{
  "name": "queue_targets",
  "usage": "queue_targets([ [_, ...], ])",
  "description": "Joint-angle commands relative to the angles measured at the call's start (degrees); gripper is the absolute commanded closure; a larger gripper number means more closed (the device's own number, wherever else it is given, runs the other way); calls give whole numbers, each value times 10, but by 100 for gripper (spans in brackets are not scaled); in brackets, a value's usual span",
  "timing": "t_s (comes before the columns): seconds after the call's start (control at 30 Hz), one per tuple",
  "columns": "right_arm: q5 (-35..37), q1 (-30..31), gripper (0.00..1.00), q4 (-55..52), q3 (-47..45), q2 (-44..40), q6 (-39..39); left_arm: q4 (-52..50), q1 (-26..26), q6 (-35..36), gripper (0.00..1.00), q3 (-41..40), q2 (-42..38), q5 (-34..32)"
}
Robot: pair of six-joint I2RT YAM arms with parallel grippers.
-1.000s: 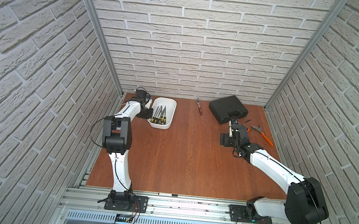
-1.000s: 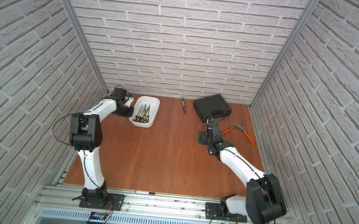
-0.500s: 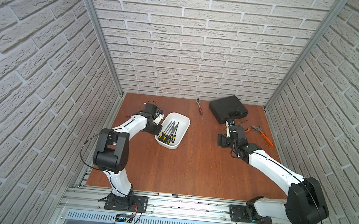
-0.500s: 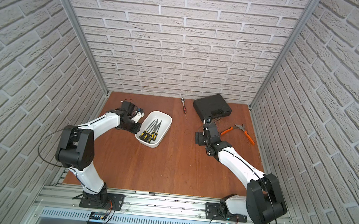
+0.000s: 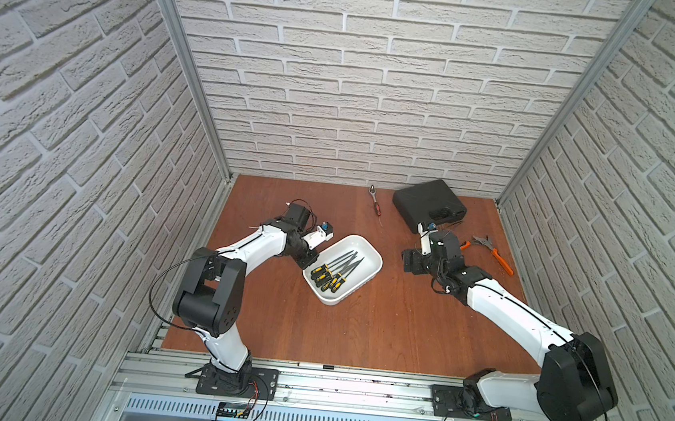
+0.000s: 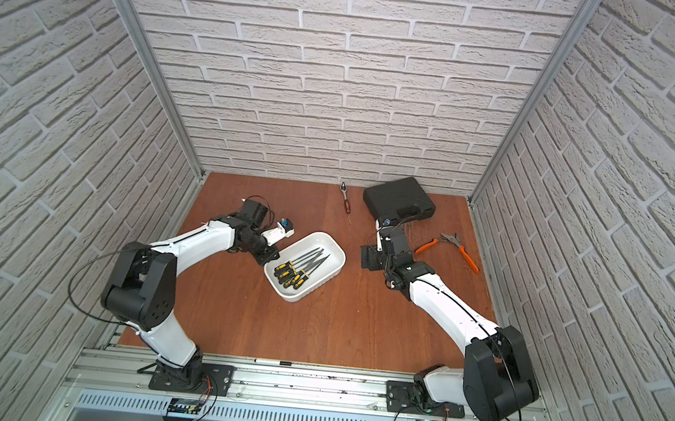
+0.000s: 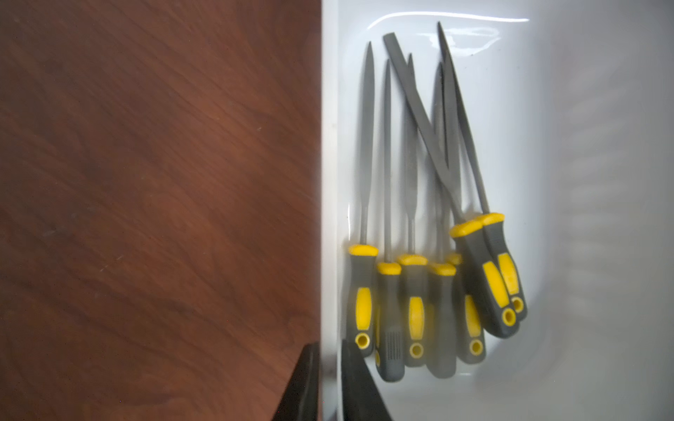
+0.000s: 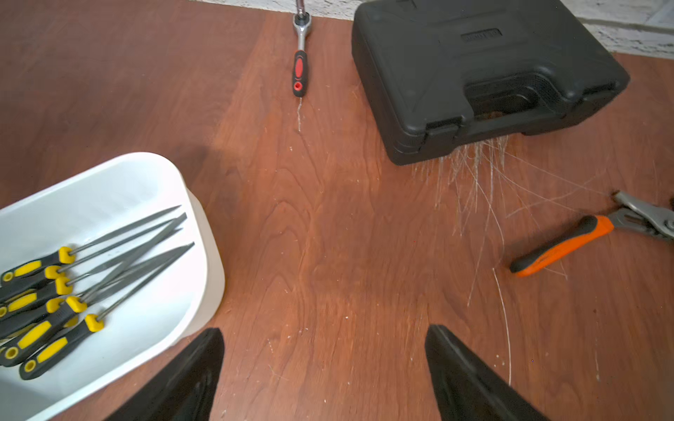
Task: Take the file tool out of the storage box
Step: Move the storage box to the center of the board.
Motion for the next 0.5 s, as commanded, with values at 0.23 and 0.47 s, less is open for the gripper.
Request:
queue_targets([
  [0.23, -227, 5, 5, -150, 245, 136, -169, 184, 21, -125, 2, -27, -70, -29],
  [0.47, -252, 38, 3, -275, 497, 337, -301, 215, 89, -343, 1, -79, -170, -98],
])
